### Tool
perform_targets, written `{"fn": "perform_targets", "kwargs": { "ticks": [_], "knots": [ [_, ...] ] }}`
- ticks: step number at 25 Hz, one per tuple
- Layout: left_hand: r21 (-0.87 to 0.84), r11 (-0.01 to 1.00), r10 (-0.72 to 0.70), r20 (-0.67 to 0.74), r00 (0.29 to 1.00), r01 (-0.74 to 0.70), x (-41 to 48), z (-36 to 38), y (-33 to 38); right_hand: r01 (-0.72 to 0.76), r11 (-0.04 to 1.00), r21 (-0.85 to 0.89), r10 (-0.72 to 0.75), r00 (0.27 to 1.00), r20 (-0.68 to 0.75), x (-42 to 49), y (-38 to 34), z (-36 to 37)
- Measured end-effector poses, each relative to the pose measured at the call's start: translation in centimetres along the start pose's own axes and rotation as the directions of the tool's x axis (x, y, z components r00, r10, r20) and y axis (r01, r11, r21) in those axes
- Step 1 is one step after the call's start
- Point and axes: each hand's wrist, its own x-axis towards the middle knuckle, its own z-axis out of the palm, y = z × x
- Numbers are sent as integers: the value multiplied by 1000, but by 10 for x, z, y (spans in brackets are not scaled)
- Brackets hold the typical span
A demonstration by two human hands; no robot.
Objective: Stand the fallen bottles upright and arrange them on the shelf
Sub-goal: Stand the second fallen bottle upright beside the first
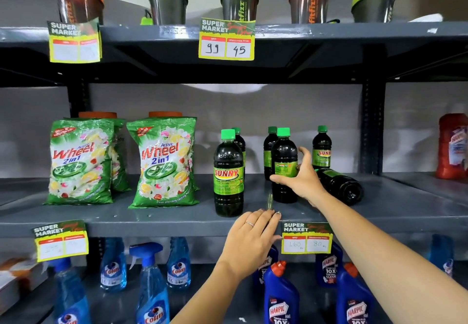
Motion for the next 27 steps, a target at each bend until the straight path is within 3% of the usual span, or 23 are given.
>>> {"fn": "perform_targets", "kwargs": {
  "ticks": [5,10,14,21,27],
  "knots": [
    [7,1000,4,1,1000,-4,-1,1,0,-53,997,52,42,982,187,8,-3,-16],
    [6,1000,0,-5,1000,0,-1,2,0,-38,999,22,37,997,64,3,5,-8],
    [3,1000,-2,5,1000,2,-1,2,-1,-64,998,11,60,969,240,6,-2,-15],
    [3,1000,-4,8,1000,4,-1,2,1,-15,994,-107,17,1000,25,-2,4,1],
    [6,1000,-6,15,1000,6,-1,1,1,-68,997,-22,71,972,226,2,4,-10]
  ]
}}
